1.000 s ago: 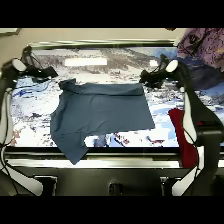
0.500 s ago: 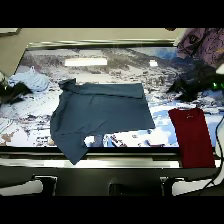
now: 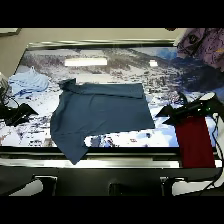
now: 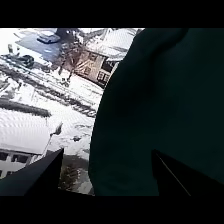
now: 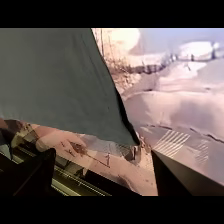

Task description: Fold the clothes and pants, and hang the long-sleeved shirts on hangers.

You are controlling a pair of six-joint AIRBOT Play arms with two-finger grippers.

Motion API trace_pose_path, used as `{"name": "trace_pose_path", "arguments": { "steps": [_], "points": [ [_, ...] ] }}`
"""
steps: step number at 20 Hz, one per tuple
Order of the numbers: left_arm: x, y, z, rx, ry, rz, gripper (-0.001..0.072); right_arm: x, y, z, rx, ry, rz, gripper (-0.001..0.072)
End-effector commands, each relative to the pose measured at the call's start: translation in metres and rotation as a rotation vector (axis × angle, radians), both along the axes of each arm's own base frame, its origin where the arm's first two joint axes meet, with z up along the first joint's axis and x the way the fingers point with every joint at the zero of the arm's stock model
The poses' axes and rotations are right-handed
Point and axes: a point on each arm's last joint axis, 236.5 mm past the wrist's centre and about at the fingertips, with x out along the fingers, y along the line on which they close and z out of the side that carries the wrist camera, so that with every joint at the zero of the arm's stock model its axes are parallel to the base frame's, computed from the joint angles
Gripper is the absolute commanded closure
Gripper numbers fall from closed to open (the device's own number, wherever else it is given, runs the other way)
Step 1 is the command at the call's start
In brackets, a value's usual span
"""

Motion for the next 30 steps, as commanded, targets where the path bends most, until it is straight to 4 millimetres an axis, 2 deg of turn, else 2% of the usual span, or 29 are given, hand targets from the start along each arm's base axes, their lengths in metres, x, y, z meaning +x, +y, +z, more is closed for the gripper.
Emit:
{"name": "trace_pose_path", "arguments": {
  "steps": [1,5,7,8,9,10,11,12,14,15,18,20,24,27,30],
  "points": [
    [-0.003,-0.003,-0.003,-0.007,0.006,0.0,0.0092,-0.011,0.015,-0.024,0.015,0.014,0.015,0.0036],
    [-0.003,-0.003,-0.003,-0.007,0.006,0.0,0.0092,-0.011,0.026,-0.029,0.037,0.024,0.032,0.004],
    [-0.003,-0.003,-0.003,-0.007,0.006,0.0,0.0092,-0.008,0.032,-0.028,0.041,0.014,0.032,0.0059],
    [-0.003,-0.003,-0.003,-0.007,0.006,0.0,0.0092,-0.006,0.037,-0.028,0.044,0.007,0.032,0.0091],
    [-0.003,-0.002,-0.003,-0.007,0.006,0.0,0.0092,-0.006,0.043,-0.027,0.054,0.005,0.039,0.0195],
    [-0.003,-0.002,-0.003,-0.007,0.006,0.0,0.0091,-0.008,0.049,-0.026,0.056,0.009,0.058,0.0203],
    [-0.004,-0.003,-0.003,-0.011,0.012,0.002,0.0091,-0.011,0.054,-0.026,0.059,0.014,0.078,0.0251],
    [-0.009,-0.006,-0.003,-0.023,0.032,0.003,0.0091,-0.013,0.058,-0.025,0.062,0.018,0.089,0.0329],
    [-0.012,-0.005,-0.007,-0.034,0.049,0.027,0.009,-0.011,0.062,-0.024,0.071,0.013,0.088,0.0632],
    [-0.016,-0.004,-0.012,-0.038,0.058,0.028,0.0089,-0.01,0.062,-0.022,0.075,0.006,0.083,0.0686],
    [-0.036,0.001,-0.032,-0.107,0.055,0.107,0.0088,-0.009,0.062,-0.016,0.074,-0.008,0.086,0.0687],
    [-0.053,-0.008,-0.045,-0.211,0.0,0.146,0.0088,-0.01,0.063,-0.009,0.074,-0.022,0.097,0.0687],
    [-0.085,-0.029,-0.074,-0.344,0.015,0.193,0.0088,-0.013,0.064,-0.004,0.083,-0.029,0.116,0.0687],
    [-0.091,-0.038,-0.088,-0.342,0.024,0.175,0.0089,-0.012,0.065,-0.003,0.09,-0.031,0.11,0.0687],
    [-0.082,-0.045,-0.092,-0.336,-0.006,0.151,0.0089,-0.012,0.066,-0.003,0.092,-0.031,0.11,0.0687]
  ]
}}
